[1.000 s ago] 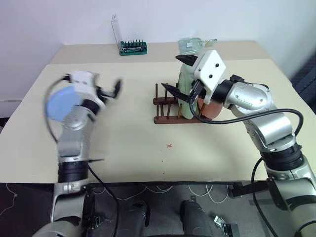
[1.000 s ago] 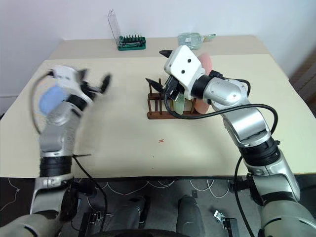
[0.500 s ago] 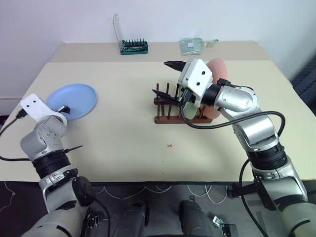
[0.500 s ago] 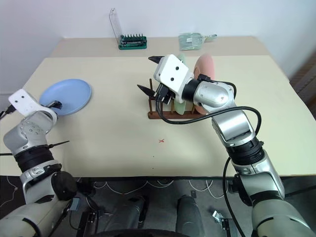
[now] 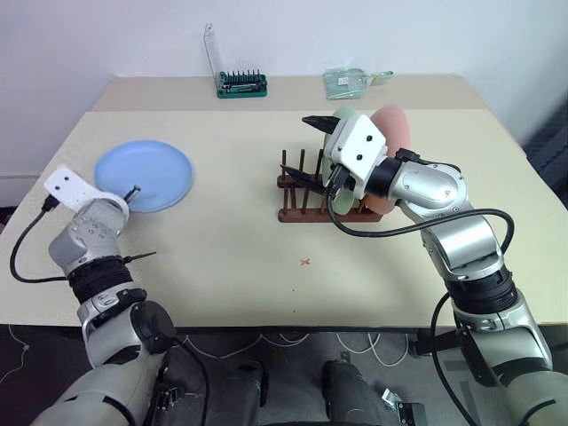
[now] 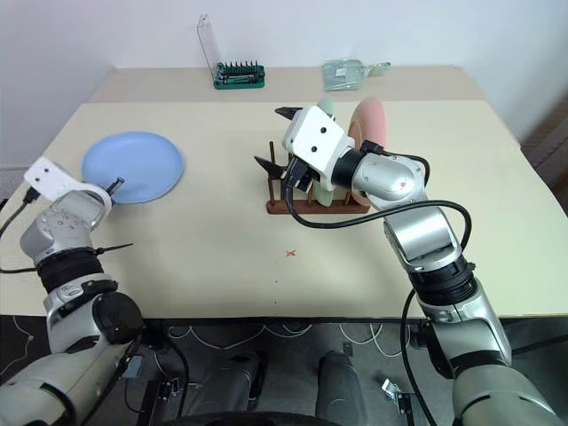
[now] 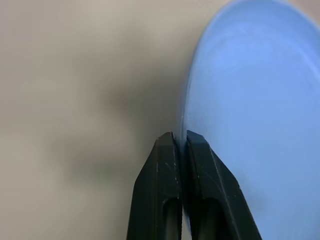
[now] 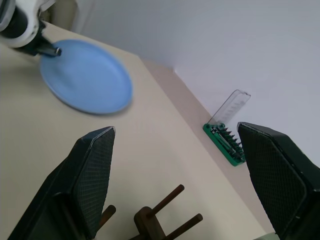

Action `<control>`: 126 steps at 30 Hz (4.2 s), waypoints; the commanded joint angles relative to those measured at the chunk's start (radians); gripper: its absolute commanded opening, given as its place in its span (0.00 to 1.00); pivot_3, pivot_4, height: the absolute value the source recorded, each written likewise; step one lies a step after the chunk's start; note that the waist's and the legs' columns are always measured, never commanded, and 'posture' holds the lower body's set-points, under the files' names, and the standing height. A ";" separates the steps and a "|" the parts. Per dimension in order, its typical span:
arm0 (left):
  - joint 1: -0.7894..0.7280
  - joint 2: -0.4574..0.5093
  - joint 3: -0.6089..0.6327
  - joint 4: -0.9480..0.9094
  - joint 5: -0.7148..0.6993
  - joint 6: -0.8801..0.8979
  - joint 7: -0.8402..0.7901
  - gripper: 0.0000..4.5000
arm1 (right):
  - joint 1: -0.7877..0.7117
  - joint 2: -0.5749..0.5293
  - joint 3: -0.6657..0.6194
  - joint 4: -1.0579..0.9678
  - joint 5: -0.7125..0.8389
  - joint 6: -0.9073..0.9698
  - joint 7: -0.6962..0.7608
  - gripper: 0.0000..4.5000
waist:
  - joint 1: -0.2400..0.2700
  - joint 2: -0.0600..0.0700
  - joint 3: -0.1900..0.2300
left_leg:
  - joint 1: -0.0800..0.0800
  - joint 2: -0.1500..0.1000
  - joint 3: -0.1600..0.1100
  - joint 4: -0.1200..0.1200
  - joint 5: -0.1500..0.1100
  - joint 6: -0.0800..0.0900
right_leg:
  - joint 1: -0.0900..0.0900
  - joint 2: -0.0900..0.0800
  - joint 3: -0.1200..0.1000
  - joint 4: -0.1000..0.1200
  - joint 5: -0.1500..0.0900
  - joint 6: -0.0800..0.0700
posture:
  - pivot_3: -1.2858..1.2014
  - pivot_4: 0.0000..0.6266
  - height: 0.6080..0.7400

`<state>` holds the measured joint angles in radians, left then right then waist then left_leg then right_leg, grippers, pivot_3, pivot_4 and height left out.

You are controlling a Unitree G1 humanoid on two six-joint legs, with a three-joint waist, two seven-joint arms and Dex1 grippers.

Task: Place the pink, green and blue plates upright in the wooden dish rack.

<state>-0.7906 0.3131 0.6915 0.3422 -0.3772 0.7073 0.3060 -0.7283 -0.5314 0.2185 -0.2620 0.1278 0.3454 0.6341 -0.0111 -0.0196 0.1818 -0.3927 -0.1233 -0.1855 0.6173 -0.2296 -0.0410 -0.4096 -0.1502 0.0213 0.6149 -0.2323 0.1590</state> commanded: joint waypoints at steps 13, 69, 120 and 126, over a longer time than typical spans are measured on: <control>-0.108 -0.031 -0.443 -0.462 0.012 0.034 -0.257 0.01 | -0.104 0.033 0.188 0.201 -0.448 -0.423 -0.076 0.89 | -0.024 -0.003 0.002 | 0.001 0.001 0.003 -0.002 0.001 -0.002 | -0.001 0.001 0.002 0.001 0.000 0.000 | 0.52 0.24 1.00; 0.554 0.293 -0.484 -0.486 0.037 -0.352 -0.813 0.64 | -0.081 0.405 -0.166 -0.066 0.347 0.139 -0.049 0.00 | -0.031 -0.001 0.000 | 0.000 0.008 -0.001 -0.004 0.001 -0.001 | -0.005 0.004 0.003 0.000 0.003 -0.005 | 0.52 0.24 1.00; 0.639 0.224 -0.617 -0.608 -0.020 -0.311 -0.997 0.65 | -0.185 0.179 -0.116 -0.057 0.434 0.427 -0.359 0.52 | -0.031 0.006 0.001 | -0.001 0.018 0.011 -0.006 0.001 -0.002 | -0.014 0.016 0.006 0.004 0.008 -0.013 | 0.52 0.24 1.00; 0.639 0.217 -0.626 -0.604 -0.016 -0.317 -0.994 0.65 | -0.167 0.154 -0.124 -0.070 0.396 0.392 -0.298 0.52 | -0.031 0.006 0.001 | -0.001 0.019 0.011 -0.007 0.001 -0.002 | -0.014 0.016 0.006 0.003 0.008 -0.013 | 0.52 0.24 1.00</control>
<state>-0.1496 0.5302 0.0608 -0.2465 -0.3999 0.4085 -0.6888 -0.8880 -0.3845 0.1140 -0.2869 0.5261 0.7579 0.3218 -0.0426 -0.0141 0.1828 -0.3933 -0.1045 -0.1741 0.6107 -0.2286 -0.0432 -0.4237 -0.1339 0.0275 0.6183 -0.2246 0.1460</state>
